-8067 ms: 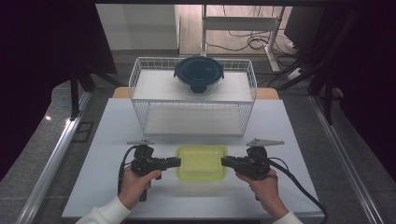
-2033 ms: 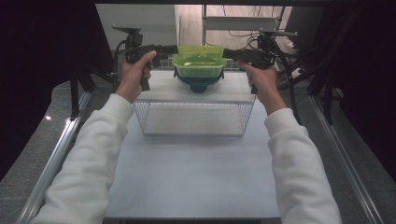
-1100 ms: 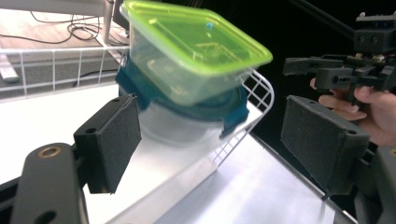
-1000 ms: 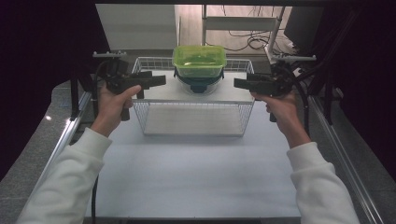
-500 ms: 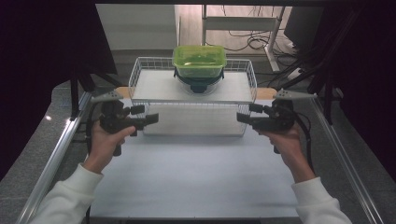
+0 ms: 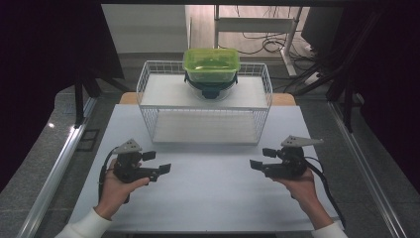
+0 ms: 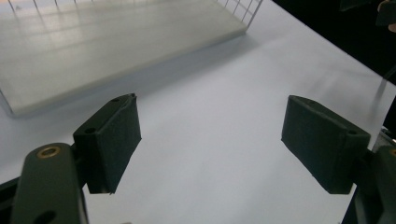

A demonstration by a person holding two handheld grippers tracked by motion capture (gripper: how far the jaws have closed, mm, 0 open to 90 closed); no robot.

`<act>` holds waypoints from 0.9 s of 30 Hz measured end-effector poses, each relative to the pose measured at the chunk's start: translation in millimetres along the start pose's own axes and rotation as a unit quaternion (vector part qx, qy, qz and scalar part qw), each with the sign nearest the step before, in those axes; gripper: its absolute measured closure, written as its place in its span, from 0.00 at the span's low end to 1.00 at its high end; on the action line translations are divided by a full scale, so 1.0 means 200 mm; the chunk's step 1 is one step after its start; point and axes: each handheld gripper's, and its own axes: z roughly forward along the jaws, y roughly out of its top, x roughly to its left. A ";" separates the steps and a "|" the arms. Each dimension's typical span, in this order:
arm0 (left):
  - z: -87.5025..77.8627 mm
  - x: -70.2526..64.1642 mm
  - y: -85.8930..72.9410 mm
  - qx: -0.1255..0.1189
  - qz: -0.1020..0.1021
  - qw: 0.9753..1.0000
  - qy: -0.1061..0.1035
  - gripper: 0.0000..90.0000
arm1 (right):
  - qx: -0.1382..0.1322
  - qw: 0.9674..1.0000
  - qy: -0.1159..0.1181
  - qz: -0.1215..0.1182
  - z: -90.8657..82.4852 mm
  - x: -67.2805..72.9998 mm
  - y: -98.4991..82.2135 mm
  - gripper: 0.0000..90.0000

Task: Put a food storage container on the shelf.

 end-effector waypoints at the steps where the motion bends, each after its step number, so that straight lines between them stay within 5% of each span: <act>1: 0.01 0.00 -0.02 0.003 0.000 1.000 0.002 0.21 | 0.004 1.000 -0.001 0.000 0.00 0.00 -0.02 0.27; 7: 0.05 -0.01 -0.13 0.028 -0.005 1.000 0.009 0.20 | 0.027 1.000 -0.005 0.001 0.05 0.00 -0.15 0.27; 11: 0.06 -0.02 -0.16 0.042 0.009 0.999 0.020 0.20 | 0.032 0.999 -0.001 0.012 0.06 -0.02 -0.20 0.27; 27: 0.07 0.01 -0.17 0.044 0.000 0.999 0.029 0.20 | 0.019 1.000 -0.012 0.014 0.04 -0.04 -0.22 0.24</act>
